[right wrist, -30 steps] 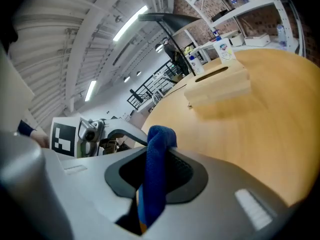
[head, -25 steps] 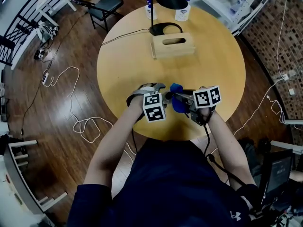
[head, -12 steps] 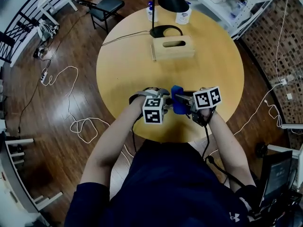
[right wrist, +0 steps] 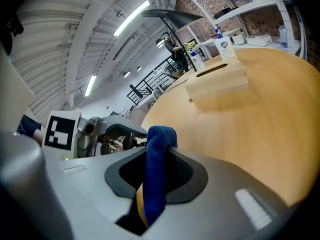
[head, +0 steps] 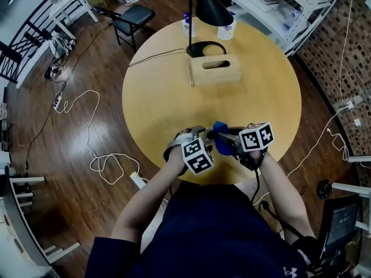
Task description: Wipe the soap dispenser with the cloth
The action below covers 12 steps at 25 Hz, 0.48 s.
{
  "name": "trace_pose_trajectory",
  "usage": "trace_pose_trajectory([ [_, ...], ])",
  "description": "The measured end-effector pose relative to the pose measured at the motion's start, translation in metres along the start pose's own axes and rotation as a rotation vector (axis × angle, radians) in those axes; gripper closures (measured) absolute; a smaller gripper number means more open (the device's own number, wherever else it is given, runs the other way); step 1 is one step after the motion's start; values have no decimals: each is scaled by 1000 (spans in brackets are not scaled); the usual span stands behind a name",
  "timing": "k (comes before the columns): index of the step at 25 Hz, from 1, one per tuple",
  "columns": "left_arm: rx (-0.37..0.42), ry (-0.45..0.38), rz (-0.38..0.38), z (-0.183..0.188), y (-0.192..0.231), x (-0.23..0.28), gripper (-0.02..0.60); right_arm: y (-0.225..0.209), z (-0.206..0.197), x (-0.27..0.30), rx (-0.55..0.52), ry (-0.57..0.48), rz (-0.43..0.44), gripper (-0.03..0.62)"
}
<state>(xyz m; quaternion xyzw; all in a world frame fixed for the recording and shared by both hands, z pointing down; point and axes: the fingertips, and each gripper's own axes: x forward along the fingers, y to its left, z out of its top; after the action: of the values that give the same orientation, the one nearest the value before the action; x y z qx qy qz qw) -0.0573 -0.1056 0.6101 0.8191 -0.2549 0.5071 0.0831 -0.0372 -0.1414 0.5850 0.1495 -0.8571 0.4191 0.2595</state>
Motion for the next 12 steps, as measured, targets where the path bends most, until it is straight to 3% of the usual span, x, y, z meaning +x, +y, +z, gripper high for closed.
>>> trace_pose_trajectory([
  [3, -6, -9, 44, 1, 5, 2, 290, -13, 23, -3, 62, -118, -71, 513],
  [6, -166, -83, 54, 3, 11, -12, 299, -19, 33, -20, 133, -251, -129, 513],
  [8, -267, -132, 73, 6, 20, -23, 354, -26, 21, -31, 161, -280, -166, 513],
  [12, -261, -161, 67, 15, 19, -26, 427, -20, -15, -41, 234, -300, -150, 513],
])
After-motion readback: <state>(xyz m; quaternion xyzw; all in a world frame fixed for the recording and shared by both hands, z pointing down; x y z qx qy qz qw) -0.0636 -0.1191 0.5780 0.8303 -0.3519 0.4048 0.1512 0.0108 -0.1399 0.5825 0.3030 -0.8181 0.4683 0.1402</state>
